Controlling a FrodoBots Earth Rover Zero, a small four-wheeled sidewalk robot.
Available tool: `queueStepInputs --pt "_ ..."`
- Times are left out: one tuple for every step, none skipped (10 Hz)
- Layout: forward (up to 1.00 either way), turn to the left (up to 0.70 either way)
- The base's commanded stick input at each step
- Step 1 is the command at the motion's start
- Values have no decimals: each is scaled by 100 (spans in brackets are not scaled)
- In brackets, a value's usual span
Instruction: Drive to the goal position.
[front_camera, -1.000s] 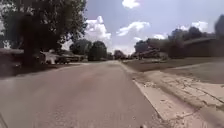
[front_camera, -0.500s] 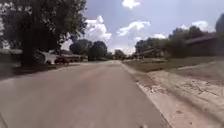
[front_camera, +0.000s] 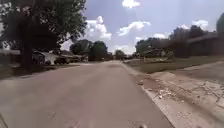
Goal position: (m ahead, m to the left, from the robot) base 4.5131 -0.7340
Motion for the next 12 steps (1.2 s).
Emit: queueStepInputs --pt "70 0" --pt "70 0" --pt "70 0" --pt "70 0" --pt "70 0" --pt "70 0" --pt "70 0" --pt "70 0" --pt "70 0" --pt "70 0" --pt "70 0" --pt "70 0"
